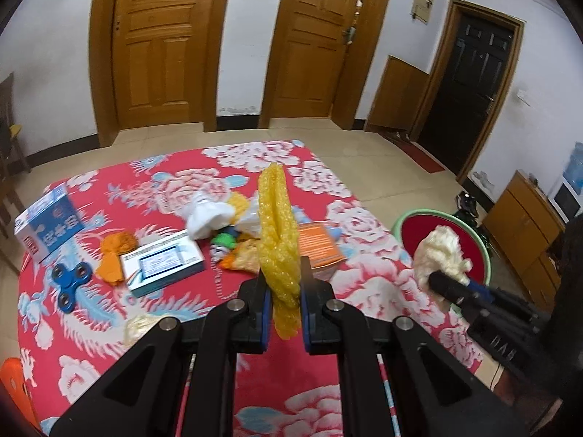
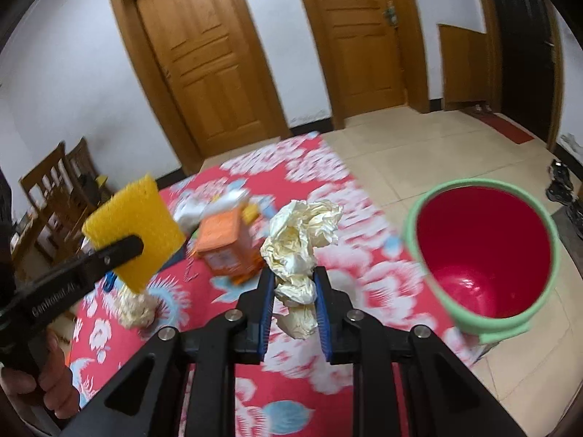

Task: Collect trash
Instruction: 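Carry the yellow foam net and crumpled paper over the red basin with both tools, then open both tools to drop the foam net and paper into the basin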

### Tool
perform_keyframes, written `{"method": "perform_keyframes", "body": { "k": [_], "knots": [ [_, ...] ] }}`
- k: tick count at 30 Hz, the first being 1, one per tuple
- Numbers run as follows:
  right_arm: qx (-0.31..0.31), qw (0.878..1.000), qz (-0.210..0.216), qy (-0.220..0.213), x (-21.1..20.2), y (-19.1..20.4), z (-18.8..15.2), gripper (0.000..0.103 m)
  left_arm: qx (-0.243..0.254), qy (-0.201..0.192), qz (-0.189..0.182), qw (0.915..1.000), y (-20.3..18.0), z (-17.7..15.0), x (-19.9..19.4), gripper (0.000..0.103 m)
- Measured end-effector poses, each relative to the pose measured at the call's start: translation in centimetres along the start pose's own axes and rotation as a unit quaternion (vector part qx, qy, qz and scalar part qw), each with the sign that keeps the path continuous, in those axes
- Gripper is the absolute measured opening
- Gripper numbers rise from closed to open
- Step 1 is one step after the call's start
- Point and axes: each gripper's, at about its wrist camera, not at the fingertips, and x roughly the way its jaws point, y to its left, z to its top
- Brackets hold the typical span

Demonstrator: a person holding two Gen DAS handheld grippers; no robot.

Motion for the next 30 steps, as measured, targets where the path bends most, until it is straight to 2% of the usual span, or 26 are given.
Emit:
{"method": "perform_keyframes", "body": {
  "k": [7, 15, 24, 30],
  "knots": [
    [0.037, 0.998, -0.037, -0.018, -1.3, -4.9, 1.2, 0.024, 0.032, 0.008, -0.029, 0.9991, -3.9, 1.0, 1.4, 0.012],
    [0.078, 0.994, -0.072, -0.018, -1.2, -10.3, 1.2, 0.024, 0.069, 0.028, -0.062, 0.9953, -8.8, 1.9, 4.5, 0.011],
    [0.115, 0.988, -0.103, -0.006, -0.1, -15.7, 0.7, 0.027, 0.124, 0.062, -0.104, 0.9848, -15.4, 2.0, 9.7, 0.011],
    [0.134, 0.984, -0.116, 0.007, 1.0, -18.4, 0.2, 0.028, 0.145, 0.091, -0.132, 0.9764, -18.4, 1.4, 13.3, 0.012]
  ]
}}
